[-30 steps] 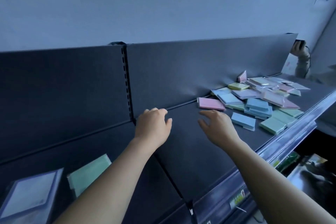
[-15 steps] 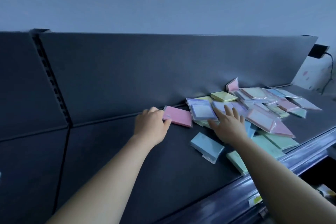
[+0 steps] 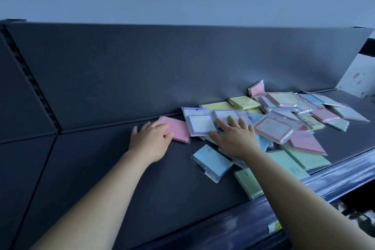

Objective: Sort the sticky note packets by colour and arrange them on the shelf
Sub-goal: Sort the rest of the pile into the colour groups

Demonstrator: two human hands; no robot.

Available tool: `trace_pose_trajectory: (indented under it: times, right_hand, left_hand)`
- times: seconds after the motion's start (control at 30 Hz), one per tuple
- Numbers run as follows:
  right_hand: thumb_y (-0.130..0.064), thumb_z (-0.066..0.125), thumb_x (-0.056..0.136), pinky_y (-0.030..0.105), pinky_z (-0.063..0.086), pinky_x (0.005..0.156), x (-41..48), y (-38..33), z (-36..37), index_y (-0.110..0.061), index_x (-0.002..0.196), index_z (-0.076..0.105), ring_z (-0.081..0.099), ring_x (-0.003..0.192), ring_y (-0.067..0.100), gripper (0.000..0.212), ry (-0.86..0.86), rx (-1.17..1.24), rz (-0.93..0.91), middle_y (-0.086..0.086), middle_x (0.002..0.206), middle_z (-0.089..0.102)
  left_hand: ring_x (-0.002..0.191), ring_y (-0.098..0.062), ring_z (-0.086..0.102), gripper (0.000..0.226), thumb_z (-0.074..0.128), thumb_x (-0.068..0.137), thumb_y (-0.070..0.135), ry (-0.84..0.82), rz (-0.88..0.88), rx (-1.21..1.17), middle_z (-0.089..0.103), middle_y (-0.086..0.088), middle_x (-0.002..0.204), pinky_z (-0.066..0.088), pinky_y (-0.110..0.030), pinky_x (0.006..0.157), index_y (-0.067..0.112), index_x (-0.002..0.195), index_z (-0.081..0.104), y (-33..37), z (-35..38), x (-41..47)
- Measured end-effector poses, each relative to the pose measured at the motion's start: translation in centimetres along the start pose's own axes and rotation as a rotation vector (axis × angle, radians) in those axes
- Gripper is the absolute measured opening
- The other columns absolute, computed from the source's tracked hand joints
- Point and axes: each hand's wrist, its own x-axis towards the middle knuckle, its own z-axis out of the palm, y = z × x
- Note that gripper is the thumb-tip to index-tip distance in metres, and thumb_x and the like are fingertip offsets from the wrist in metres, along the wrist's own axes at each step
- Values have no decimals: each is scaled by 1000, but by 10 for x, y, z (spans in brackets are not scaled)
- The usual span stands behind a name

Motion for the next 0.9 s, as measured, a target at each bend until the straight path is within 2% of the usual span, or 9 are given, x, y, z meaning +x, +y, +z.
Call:
trace_pose_trajectory:
  times: [0.13,0.23,0.43,0.53,0.6,0.67,0.77,0.83,0.9]
  right_hand:
    - [-65,26,90,51,20,110,-9,-26,-1,-42,130,32,21,138,33,47,-7,34,-104,1,142,32]
    - [-58,27,94,50,20,109,-14,-44,-4,-42,132,34,23,136,32,42,-28,48,-173,0,138,33]
    - [-32,39,97,44,33,107,-4,-48,-14,-33,130,54,39,130,32,36,-21,355,-186,0,139,49]
    - [-39,47,96,42,27,113,4,-40,-26,-29,144,40,29,137,31,50,-51,342,-111,8,153,30]
    - [-50,47,93,43,18,114,6,-39,-30,-27,150,27,17,143,28,65,-120,263,-88,8,158,19]
    - [-58,43,91,44,16,115,10,-42,-30,-25,150,23,19,144,28,71,-185,237,-70,7,157,22]
    - [-62,41,90,47,12,115,16,-50,-24,-28,149,24,19,144,25,71,-213,213,-85,5,157,24]
    - [-63,48,87,45,17,114,16,-56,-23,-24,147,30,30,139,24,73,-207,274,-133,5,151,35]
    - [-64,57,82,44,26,111,17,-61,-22,-18,142,36,38,133,26,79,-186,337,-165,6,146,41]
  left_hand:
    - [123,-24,44,46,29,99,51,87,-75,14,56,1,130,35,-41,102,21,115,60,-14,-8,-12]
    - [113,-32,48,52,37,95,57,127,-158,-40,58,-8,117,42,-39,92,10,98,61,-12,-16,-14]
    - [116,-30,43,71,67,67,68,71,-327,-286,47,-8,123,44,-35,83,15,112,55,1,-16,-10]
    - [121,-30,38,83,72,65,67,42,-370,-300,40,-10,130,41,-35,91,16,125,47,5,-16,-10]
    - [120,-30,40,75,75,68,60,23,-374,-366,37,-10,129,40,-33,91,17,122,48,2,-18,-11]
    - [113,-27,44,54,78,72,49,2,-381,-446,35,-9,124,42,-31,88,17,105,50,-3,-24,-15]
    - [85,-20,49,40,78,77,28,23,-422,-520,34,-7,114,44,-27,63,20,73,38,-8,-30,-21]
    - [67,-16,47,35,74,75,19,77,-453,-519,45,-12,118,35,-25,47,16,67,40,-12,-30,-22]
    - [69,-17,50,26,73,72,22,115,-461,-557,54,-14,116,34,-24,46,14,71,48,-14,-31,-23]
